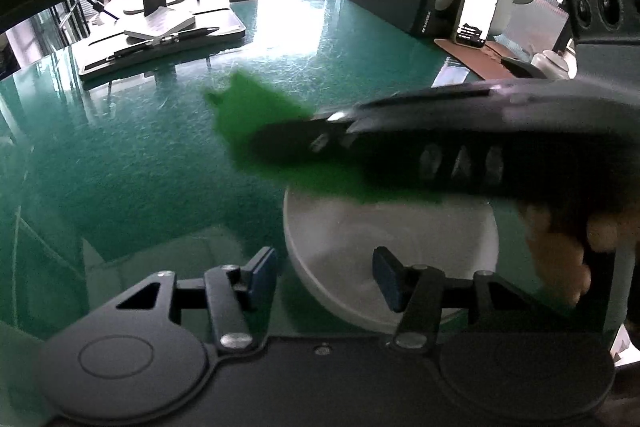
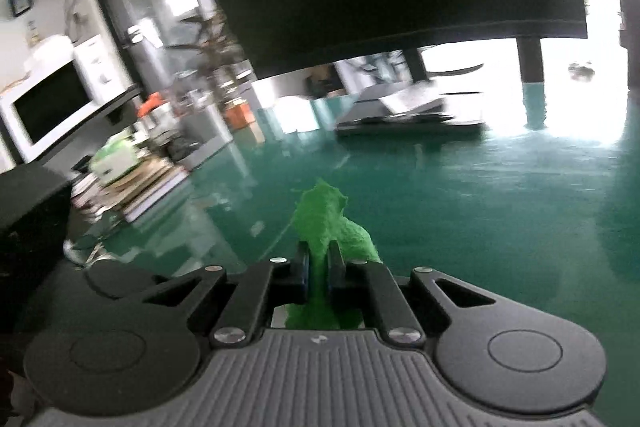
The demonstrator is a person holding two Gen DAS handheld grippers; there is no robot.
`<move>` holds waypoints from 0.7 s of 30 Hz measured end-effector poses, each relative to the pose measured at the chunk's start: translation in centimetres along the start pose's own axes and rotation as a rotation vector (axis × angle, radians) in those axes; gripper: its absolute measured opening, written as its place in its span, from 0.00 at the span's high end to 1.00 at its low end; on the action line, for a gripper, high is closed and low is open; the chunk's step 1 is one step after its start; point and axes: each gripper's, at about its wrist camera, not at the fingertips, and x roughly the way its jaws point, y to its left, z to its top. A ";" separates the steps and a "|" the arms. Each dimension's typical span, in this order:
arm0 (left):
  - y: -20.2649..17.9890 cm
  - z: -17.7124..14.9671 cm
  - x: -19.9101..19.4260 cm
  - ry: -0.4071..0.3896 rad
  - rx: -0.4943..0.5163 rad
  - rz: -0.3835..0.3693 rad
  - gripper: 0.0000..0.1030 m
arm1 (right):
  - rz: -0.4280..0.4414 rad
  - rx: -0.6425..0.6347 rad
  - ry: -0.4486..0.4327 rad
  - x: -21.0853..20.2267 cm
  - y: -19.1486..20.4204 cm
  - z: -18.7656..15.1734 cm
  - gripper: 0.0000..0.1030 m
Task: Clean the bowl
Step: 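Wipe the cloth across the bowl's inside with the right gripper while the left gripper holds it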
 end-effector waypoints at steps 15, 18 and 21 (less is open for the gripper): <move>-0.3 -0.1 0.1 -0.006 0.007 -0.005 0.46 | -0.081 0.029 -0.042 -2.0 -1.4 -0.5 0.90; -0.3 -0.1 0.0 -0.004 0.008 -0.006 0.46 | -0.027 0.000 -0.029 -1.7 -0.1 -0.9 0.91; -0.4 -0.1 0.0 -0.005 0.004 -0.001 0.46 | 0.013 -0.021 -0.011 -1.4 0.8 -1.1 0.91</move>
